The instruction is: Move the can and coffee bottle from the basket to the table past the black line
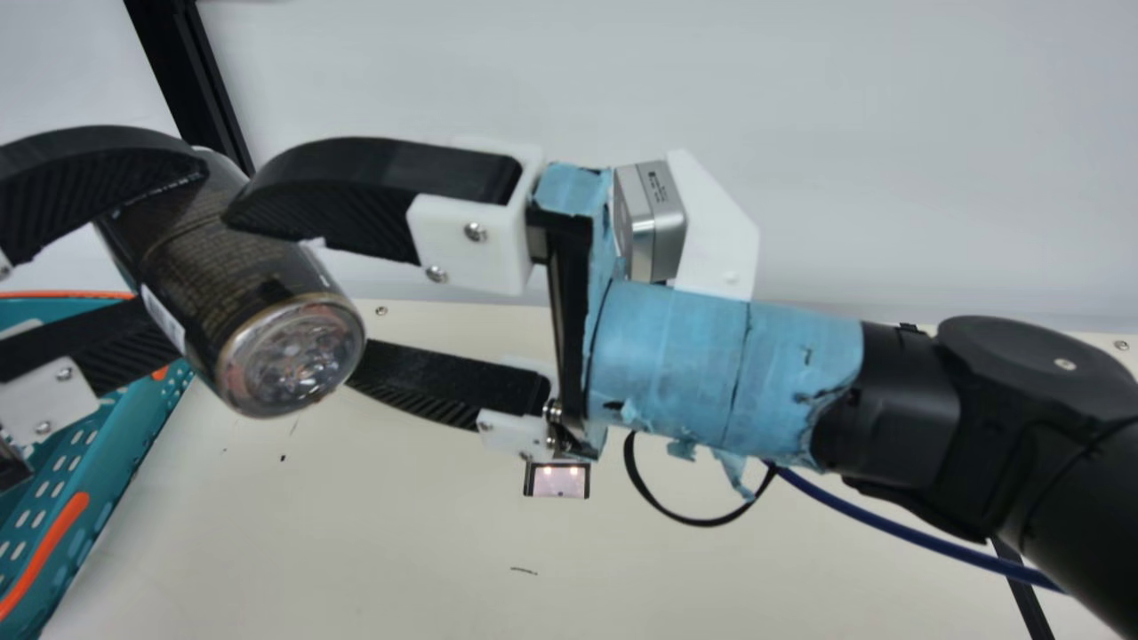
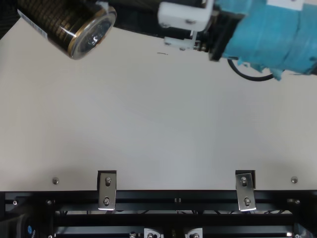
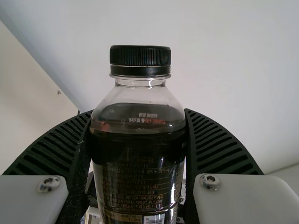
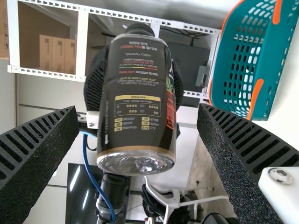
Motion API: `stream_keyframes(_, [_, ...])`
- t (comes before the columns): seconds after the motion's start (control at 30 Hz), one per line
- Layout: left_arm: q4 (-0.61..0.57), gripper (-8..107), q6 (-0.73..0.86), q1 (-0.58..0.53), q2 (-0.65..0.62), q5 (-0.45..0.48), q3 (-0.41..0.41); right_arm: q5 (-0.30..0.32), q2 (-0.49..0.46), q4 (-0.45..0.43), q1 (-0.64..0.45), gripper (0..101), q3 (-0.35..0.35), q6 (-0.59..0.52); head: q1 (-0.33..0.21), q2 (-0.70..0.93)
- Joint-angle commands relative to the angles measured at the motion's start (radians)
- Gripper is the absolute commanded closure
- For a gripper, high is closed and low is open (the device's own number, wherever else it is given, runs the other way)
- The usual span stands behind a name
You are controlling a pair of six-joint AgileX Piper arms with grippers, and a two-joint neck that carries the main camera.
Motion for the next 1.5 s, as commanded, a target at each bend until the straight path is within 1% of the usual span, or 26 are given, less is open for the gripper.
stream_keyframes(0.0, [0.0, 89, 0.0, 0.0, 0.0, 0.0, 0.0, -0.004, 0.005, -0.001, 0.01, 0, -0.005, 0.002, -0.003, -0.01])
stream_keyframes(0.5, [0.0, 89, 0.0, 0.0, 0.0, 0.0, 0.0, -0.04, 0.043, -0.001, 0.067, 0, -0.055, 0.015, -0.003, -0.01])
stream_keyframes(0.77, [0.0, 89, 0.0, 0.0, 0.0, 0.0, 0.0, -0.044, 0.042, 0.0, 0.066, 0, -0.054, 0.013, -0.003, -0.01])
stream_keyframes(0.8, [0.0, 89, 0.0, 0.0, 0.0, 0.0, 0.0, -0.044, 0.042, 0.0, 0.066, 56, -0.054, 0.013, -0.003, -0.01])
stream_keyframes(0.83, [0.0, 89, 0.0, 0.0, 0.0, 0.0, 0.0, -0.044, 0.042, 0.0, 0.066, 101, -0.054, 0.013, -0.003, -0.01])
stream_keyframes(1.23, [-0.002, 89, 0.0, 0.0, 0.0, 0.0, 0.0, -0.045, 0.042, -0.001, 0.066, 101, -0.054, 0.014, -0.003, -0.01])
stream_keyframes(1.27, [-0.002, 50, 0.0, 0.0, 0.0, 0.0, 0.0, -0.045, 0.042, -0.001, 0.066, 101, -0.054, 0.014, -0.003, -0.01])
stream_keyframes(1.3, [-0.002, 9, 0.0, 0.0, 0.0, 0.0, 0.0, -0.045, 0.042, -0.001, 0.066, 101, -0.054, 0.014, -0.003, -0.01])
stream_keyframes(1.47, [-0.002, 9, 0.0, 0.0, 0.0, 0.0, 0.0, -0.045, 0.042, -0.001, 0.066, 101, -0.054, 0.014, -0.003, -0.01])
